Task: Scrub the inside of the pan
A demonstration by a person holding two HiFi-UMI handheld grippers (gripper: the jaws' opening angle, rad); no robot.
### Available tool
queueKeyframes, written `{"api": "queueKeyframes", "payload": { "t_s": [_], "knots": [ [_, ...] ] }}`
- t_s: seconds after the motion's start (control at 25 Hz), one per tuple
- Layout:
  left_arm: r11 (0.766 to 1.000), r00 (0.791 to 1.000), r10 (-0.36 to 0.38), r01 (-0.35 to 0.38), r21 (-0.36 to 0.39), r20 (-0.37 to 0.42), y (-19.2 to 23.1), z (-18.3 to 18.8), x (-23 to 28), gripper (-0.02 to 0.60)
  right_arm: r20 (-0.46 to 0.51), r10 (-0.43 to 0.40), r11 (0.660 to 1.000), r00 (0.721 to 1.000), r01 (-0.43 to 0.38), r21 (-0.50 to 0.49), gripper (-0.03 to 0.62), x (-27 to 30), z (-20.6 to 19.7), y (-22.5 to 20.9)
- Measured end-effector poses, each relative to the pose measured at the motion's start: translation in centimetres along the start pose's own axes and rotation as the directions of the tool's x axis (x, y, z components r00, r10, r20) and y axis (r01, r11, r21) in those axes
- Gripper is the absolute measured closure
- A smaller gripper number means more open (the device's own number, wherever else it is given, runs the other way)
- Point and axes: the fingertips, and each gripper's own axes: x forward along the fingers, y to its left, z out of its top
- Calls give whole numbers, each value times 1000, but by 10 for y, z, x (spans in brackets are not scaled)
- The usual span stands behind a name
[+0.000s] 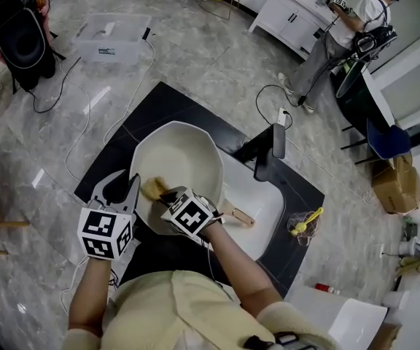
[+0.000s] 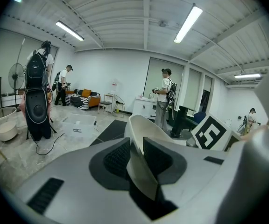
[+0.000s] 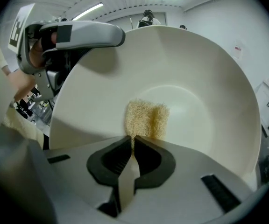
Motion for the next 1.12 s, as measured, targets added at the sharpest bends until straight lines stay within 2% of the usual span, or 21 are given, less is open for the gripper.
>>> {"api": "queueKeyframes", "payload": {
  "t_s": [0.28, 0.52, 0.68, 0.84, 1.12],
  "knots": [
    [1000, 1000, 5, -5, 21, 2, -2, -2, -4, 500, -67, 199, 980, 978, -199, 3, 562, -3, -13, 29],
    [1000, 1000, 1, -2, 29, 7, -4, 0, -10, 500, -23, 327, 941, 945, -323, 101, 562, -16, -8, 41],
    [999, 999, 24, -26, 34, 38, 0, 4, -22, 500, 16, 373, 922, 928, -373, 109, 562, -26, -2, 52],
    [999, 997, 40, -42, 31, 63, 6, 9, -32, 500, 43, 384, 917, 922, -387, 101, 562, -35, 0, 60],
    [999, 996, 34, -35, 17, 78, 6, 17, -44, 500, 175, 386, 900, 906, -411, 145, 562, -57, 17, 64]
  ]
}}
